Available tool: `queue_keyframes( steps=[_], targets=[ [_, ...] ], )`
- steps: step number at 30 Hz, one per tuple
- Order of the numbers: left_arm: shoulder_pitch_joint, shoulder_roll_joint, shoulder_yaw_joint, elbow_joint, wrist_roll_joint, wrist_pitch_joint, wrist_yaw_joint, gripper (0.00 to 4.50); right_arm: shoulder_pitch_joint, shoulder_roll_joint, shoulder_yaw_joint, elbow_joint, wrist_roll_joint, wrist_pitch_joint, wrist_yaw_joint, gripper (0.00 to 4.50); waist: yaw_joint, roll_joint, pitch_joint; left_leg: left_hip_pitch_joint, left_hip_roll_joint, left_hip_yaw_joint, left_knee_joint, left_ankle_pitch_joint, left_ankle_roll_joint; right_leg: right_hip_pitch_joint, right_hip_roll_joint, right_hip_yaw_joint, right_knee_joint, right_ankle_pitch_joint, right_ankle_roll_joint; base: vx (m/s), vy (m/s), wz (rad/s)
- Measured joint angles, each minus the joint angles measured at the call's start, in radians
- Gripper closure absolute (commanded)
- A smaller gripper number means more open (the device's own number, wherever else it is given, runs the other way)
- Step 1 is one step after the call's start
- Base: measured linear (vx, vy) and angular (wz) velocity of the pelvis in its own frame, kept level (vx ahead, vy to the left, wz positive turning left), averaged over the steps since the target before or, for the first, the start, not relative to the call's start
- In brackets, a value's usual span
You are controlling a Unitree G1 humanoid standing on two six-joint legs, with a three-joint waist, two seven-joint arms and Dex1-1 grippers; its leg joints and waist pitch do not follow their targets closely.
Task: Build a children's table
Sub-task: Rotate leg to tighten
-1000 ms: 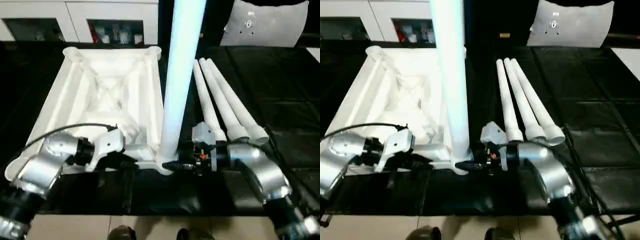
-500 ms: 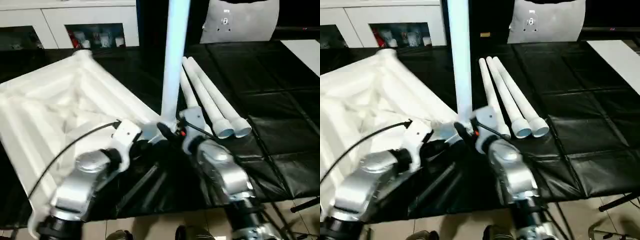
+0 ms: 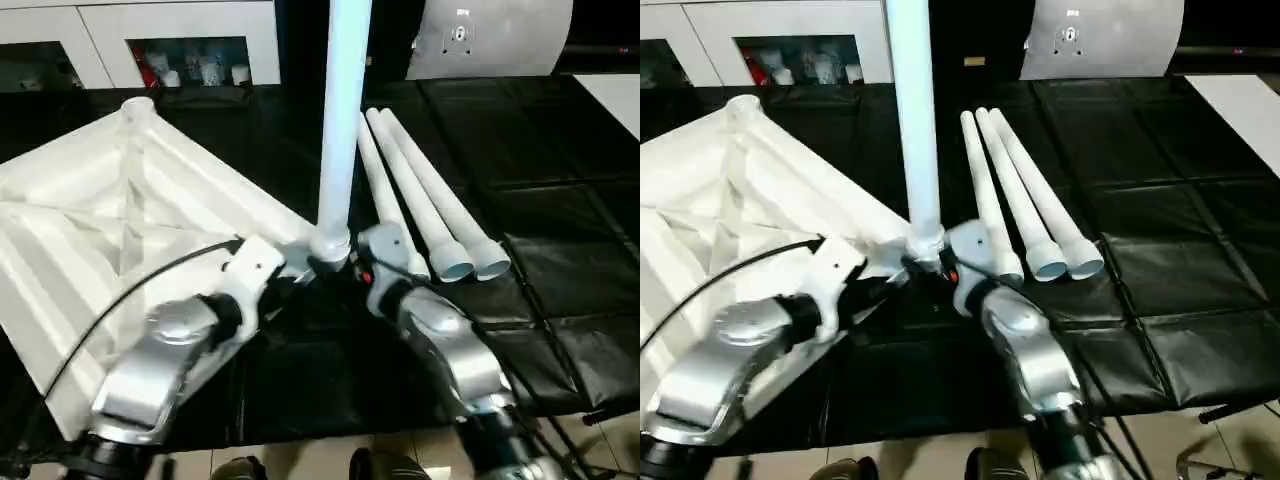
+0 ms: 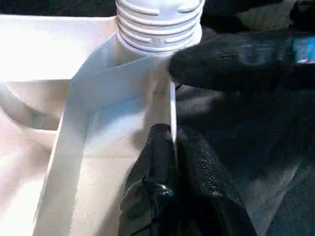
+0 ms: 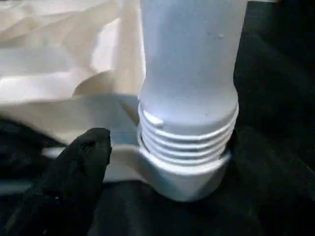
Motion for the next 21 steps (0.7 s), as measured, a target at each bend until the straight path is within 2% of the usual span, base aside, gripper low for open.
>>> queue_keyframes(
  steps=[5,9,16,21],
  targets=[
    [-0.004,0.068,0.003,0.04,-0.019,-0.079,-0.087,4.5,0.028,-0.077,0.013,-0.009,0.022,-0.017,0.116,0.0,0.011,0.0,0.0,0.0,0.0,0.0,0.001,0.002,0.004,0.0,0.0,0.0,0.0,0.0,0.0,0.0,0.0,0.0],
    [-0.019,0.16,-0.004,0.104,-0.036,-0.184,-0.208,4.5,0.025,-0.171,0.022,-0.046,0.049,-0.047,0.249,0.0,0.025,0.0,0.0,0.002,0.0,0.0,0.001,0.002,0.004,0.0,0.0,0.0,0.001,0.0,0.0,0.0,0.0,0.0],
    [-0.049,0.285,-0.04,0.189,-0.051,-0.329,-0.419,4.5,-0.028,-0.264,0.025,-0.046,0.102,-0.069,0.439,0.0,0.037,-0.002,0.0,0.004,0.0,0.0,0.003,0.002,0.004,0.001,-0.001,0.0,0.001,0.001,-0.001,0.0,0.0,0.0],
    [-0.08,0.341,-0.073,0.248,-0.06,-0.417,-0.56,4.5,-0.068,-0.316,0.059,-0.043,0.129,-0.069,0.575,0.0,0.044,-0.003,-0.001,0.004,0.0,0.0,0.005,0.002,0.005,0.001,-0.001,0.0,0.002,0.001,-0.002,0.0,0.0,0.0]
  ],
)
